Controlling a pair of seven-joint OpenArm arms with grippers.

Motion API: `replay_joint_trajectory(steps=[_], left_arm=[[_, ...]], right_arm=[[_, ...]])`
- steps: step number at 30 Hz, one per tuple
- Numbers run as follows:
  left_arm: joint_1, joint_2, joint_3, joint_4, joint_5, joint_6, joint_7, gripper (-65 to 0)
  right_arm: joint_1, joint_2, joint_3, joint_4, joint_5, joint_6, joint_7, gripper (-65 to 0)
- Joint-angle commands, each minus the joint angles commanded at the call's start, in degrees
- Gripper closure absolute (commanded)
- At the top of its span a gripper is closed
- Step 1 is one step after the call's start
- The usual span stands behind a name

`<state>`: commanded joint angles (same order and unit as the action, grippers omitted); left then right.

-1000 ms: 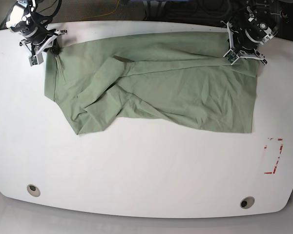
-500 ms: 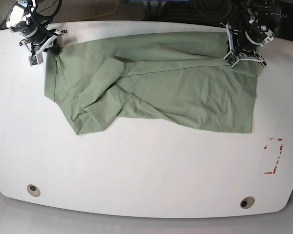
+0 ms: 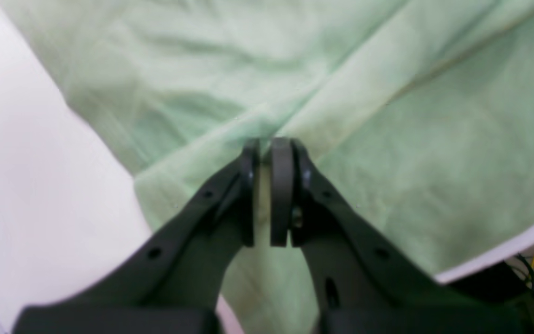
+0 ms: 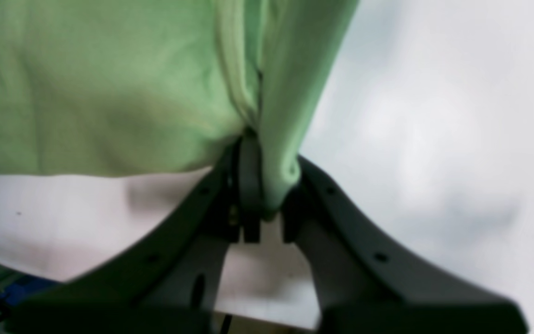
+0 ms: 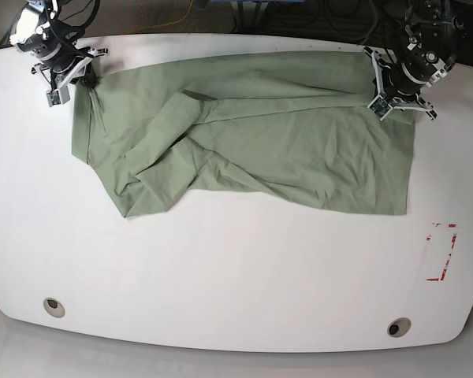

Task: Layout the t-shirt on the table in an organized manner, then fold the t-shirt properly
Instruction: 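Grasp the green shirt's edge with the left gripper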

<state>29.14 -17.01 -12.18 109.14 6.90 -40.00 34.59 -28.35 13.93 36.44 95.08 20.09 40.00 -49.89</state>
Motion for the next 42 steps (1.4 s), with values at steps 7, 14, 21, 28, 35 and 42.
replay_joint_trajectory(steps=[7, 14, 21, 28, 35, 42], left_arm=[[2.64, 0.09, 0.00, 1.23, -0.09, 0.00, 0.00, -2.7], [3.87, 0.18, -0.09, 0.97, -0.09, 0.00, 0.00, -2.7], [3.52, 0.09, -0.09, 0.35, -0.09, 0.00, 0.00, -2.7], [-0.18, -0.09, -0.09, -1.49, 0.09, 0.00, 0.09, -2.7], [-3.43, -2.29, -0.18, -6.77, 0.18, 0.00, 0.18, -2.7], [-5.36, -3.43, -0.26, -8.26, 0.18, 0.00, 0.18, -2.7]], right_arm=[[0.00, 0.00, 0.00, -0.09, 0.00, 0.00, 0.00, -2.4], [0.00, 0.00, -0.18, -0.09, 0.00, 0.00, 0.00, -2.4], [0.00, 0.00, -0.18, -0.09, 0.00, 0.00, 0.00, -2.4], [0.00, 0.00, -0.09, -0.09, 0.00, 0.00, 0.09, -2.4], [0.00, 0.00, 0.00, -0.09, 0.00, 0.00, 0.09, -2.4], [0.00, 0.00, 0.00, -0.18, 0.00, 0.00, 0.35, -2.4]])
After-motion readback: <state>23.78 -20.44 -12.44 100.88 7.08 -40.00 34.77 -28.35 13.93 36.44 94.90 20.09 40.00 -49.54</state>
